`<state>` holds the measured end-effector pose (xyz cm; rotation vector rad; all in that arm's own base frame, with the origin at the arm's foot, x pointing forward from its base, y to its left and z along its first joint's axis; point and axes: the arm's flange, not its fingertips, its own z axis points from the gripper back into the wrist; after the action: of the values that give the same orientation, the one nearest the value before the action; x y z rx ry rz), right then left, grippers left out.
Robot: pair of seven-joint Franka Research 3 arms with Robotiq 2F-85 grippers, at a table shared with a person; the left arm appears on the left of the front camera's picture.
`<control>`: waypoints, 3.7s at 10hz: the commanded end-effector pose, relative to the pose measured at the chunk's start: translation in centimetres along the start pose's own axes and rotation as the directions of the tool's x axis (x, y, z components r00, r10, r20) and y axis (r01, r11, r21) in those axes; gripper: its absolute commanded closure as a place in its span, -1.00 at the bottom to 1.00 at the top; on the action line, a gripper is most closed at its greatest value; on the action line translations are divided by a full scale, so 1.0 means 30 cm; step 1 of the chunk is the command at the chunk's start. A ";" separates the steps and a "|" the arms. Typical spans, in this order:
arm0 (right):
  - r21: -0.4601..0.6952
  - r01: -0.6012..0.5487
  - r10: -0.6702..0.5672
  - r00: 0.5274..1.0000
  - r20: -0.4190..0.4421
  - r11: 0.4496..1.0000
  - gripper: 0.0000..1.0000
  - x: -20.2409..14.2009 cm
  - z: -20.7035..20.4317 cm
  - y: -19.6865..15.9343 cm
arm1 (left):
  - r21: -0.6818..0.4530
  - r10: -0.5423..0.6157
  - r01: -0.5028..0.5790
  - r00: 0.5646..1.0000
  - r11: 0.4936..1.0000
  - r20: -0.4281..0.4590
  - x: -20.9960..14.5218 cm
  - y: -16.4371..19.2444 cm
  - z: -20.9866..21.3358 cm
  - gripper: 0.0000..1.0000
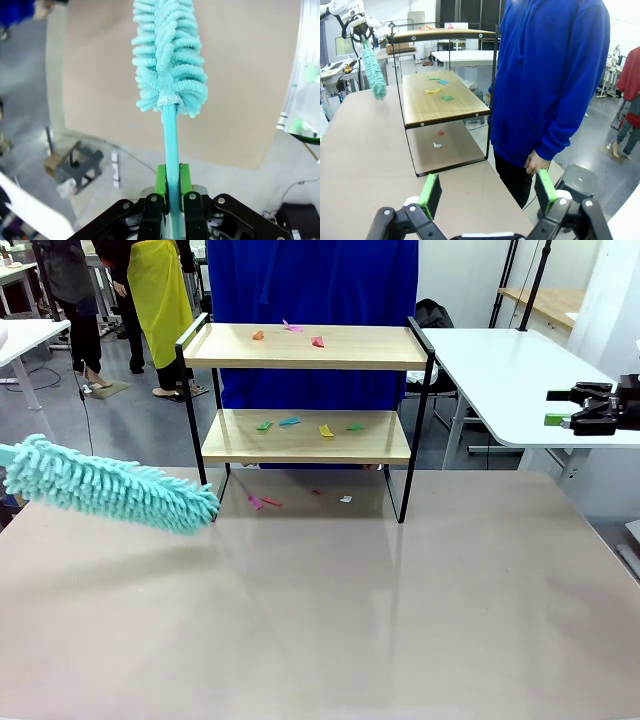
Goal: Clean the shelf.
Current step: Clean the specific section of the Shelf indicated by the human with the Duster.
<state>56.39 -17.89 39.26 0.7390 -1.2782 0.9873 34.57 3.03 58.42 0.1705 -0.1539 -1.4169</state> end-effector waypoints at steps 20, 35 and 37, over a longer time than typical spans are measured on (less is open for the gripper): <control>0.002 -0.006 0.006 1.000 0.002 1.000 -1.00 0.011 -0.006 0.000 | -0.110 -0.187 0.192 0.981 0.975 0.057 0.152 -0.053 -0.032 0.74; 0.002 -0.006 0.006 1.000 0.002 1.000 -1.00 0.011 -0.006 0.000 | -0.225 0.161 -0.041 0.819 0.974 0.550 0.229 -0.187 0.436 0.74; 0.002 -0.006 0.006 1.000 0.002 1.000 -1.00 0.011 -0.006 0.000 | -0.318 0.416 -0.279 0.726 0.906 0.548 0.316 -0.240 0.559 0.74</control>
<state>56.40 -17.90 39.27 0.7388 -1.2784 0.9874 26.21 -6.41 72.31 -0.4844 -0.4920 -1.2214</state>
